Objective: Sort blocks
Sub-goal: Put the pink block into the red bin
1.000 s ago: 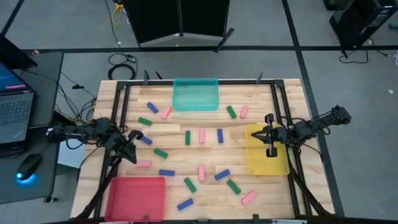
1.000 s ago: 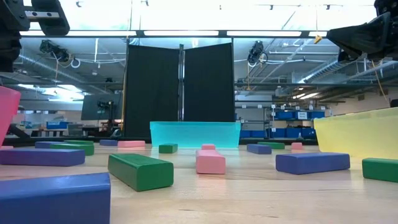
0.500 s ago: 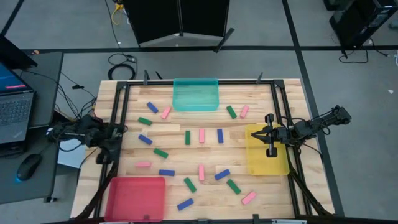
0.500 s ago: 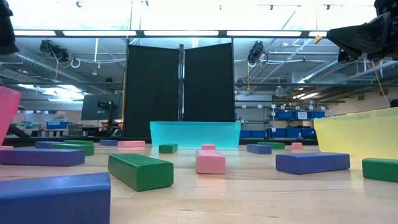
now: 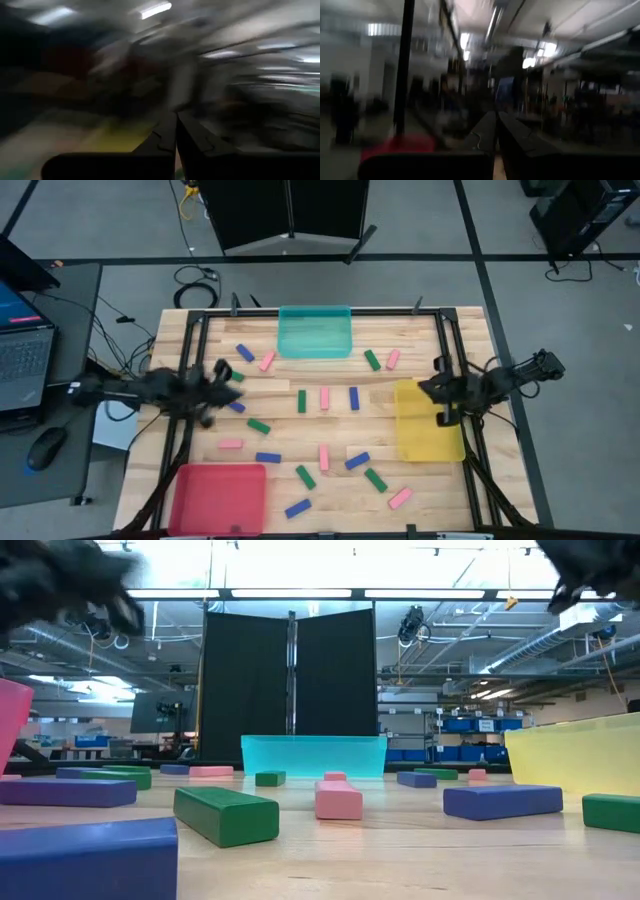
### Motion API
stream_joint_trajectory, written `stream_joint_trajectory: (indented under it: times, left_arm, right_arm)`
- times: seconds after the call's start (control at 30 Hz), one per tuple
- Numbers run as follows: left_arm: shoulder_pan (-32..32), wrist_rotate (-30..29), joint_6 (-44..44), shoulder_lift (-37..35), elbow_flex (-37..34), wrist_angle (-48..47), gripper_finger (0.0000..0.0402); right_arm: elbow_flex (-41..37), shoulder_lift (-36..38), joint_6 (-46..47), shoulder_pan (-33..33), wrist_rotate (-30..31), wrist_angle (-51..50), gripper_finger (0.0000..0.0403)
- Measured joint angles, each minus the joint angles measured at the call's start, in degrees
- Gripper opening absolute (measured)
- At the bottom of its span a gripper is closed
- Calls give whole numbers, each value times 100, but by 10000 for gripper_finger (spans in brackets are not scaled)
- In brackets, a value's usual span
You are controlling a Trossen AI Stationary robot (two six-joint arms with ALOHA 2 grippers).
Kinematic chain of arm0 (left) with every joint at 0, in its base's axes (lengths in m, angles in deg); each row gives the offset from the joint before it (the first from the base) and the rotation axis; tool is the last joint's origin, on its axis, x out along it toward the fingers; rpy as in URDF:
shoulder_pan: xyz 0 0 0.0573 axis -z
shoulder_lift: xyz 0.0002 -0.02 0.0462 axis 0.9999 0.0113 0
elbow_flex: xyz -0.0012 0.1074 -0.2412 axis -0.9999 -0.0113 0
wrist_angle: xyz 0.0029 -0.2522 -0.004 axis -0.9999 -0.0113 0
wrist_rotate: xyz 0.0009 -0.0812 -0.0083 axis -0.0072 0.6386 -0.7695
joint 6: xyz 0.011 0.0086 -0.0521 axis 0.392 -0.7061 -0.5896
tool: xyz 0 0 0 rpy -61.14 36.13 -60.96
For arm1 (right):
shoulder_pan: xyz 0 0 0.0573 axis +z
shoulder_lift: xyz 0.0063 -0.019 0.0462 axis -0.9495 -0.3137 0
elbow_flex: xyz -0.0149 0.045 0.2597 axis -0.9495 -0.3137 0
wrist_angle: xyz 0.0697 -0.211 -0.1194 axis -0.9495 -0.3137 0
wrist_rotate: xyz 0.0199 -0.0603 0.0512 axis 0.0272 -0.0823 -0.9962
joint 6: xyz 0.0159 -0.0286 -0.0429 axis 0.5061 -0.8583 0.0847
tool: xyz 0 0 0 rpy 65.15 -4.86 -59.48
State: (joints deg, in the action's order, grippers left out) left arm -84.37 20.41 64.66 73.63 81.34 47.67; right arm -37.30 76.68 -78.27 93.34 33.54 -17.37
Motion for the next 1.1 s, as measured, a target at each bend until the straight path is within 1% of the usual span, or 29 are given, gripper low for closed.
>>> stream_joint_trajectory:
  times: [0.03, 0.07, 0.17, 0.23, 0.3, 0.4, 0.47, 0.5, 0.57, 0.63, 0.7, 0.8, 0.87, 0.93, 0.97, 1.1]
  left_arm:
    - [-1, -628, -248, 148, -5, -164, 21]
    - [-1, -1117, -540, 294, -7, -223, 21]
    - [-5, -2105, -1296, 680, -7, -9, 21]
    - [-12, -2702, -1350, 901, -5, 249, 21]
    - [-16, -3019, -1451, 1019, -4, 522, 21]
    - [-14, -3168, -1600, 1090, -2, 860, 21]
    - [-14, -3088, -2025, 1096, 0, 819, 21]
    - [-18, -2908, -2234, 1124, 0, 768, 21]
    - [0, -2298, -2343, 1223, 0, 761, 21]
    - [13, -1632, -2380, 1386, 0, 837, 21]
    - [46, -1210, -2442, 1617, 13, 947, 21]
    - [155, -1077, -2408, 2023, 196, 1042, 21]
    - [226, -863, -2134, 2340, 443, 921, 21]
    - [313, -496, -1688, 2680, 796, 483, 21]
    - [376, -447, -1579, 2866, 1001, 156, 21]
    - [527, -562, -1425, 3682, 2027, -1523, 21]
  right_arm:
    - [0, 1, 46, -1, 0, 296, 30]
    - [0, 1, 105, 0, -1, 572, 30]
    - [0, 1, 417, 0, 0, 1211, 30]
    - [1, 1, 470, 0, -1, 1517, 30]
    - [0, 1, 351, -2, 2, 1760, 30]
    - [0, 1, -136, -2, 151, 2057, 30]
    - [1, 1, -118, -2, 305, 2233, 30]
    - [2, 3, 35, -2, 415, 2247, 30]
    - [2, 1, 337, -2, 677, 2166, 30]
    - [2, -33, 541, -7, 790, 1961, 30]
    - [2, -119, 712, -6, 855, 1689, 30]
    - [2, -323, 868, -6, 866, 1675, 30]
    - [28, -467, 974, -6, 868, 1668, 29]
    - [120, -622, 1073, -6, 866, 1659, 27]
    - [166, -711, 1098, -6, 866, 1661, 27]
    - [324, -1097, 1103, -6, 866, 1628, 28]
